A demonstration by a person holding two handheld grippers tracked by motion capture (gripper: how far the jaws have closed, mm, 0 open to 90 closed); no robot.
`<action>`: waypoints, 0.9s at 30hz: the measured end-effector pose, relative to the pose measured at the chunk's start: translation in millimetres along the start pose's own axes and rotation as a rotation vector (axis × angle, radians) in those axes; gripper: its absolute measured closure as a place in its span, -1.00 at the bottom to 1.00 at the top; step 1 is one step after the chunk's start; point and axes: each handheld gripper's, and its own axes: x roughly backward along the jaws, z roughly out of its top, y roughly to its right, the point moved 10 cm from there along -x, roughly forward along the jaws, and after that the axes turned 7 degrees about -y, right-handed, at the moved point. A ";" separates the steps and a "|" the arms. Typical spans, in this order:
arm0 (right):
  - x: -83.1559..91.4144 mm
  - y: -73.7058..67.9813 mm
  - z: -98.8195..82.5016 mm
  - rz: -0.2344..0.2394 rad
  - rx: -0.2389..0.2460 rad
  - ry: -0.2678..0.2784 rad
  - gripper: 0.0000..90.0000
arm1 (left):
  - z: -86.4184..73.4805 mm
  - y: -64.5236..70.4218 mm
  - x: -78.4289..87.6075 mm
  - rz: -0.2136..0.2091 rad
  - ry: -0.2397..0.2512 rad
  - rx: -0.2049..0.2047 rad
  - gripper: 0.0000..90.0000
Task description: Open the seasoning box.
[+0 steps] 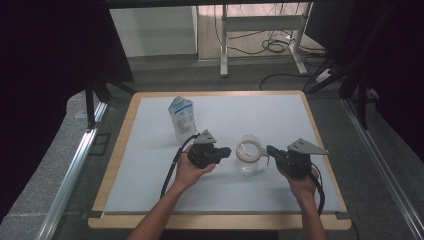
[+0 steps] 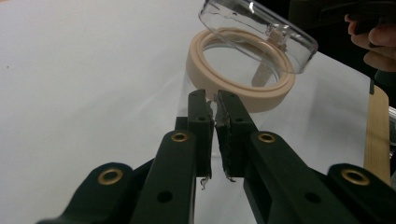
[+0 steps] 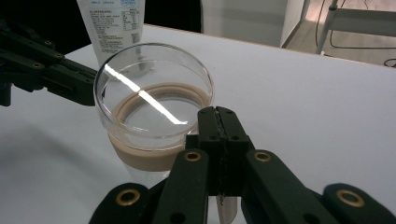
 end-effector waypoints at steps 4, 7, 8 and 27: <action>0.0 0.1 0.0 0.002 -0.002 0.001 1.00 | 3.7 3.9 -3.2 -0.016 0.001 -0.005 0.91; -0.1 0.1 0.0 0.001 -0.001 0.001 1.00 | 5.9 6.7 -5.4 -0.019 0.002 -0.013 0.93; -0.1 0.1 0.0 0.001 -0.001 0.001 1.00 | 6.9 7.8 -6.2 -0.021 0.004 -0.015 0.95; 0.9 0.5 -0.5 0.007 -0.004 0.008 0.99 | 14.7 16.6 -12.8 -0.035 0.014 -0.023 0.99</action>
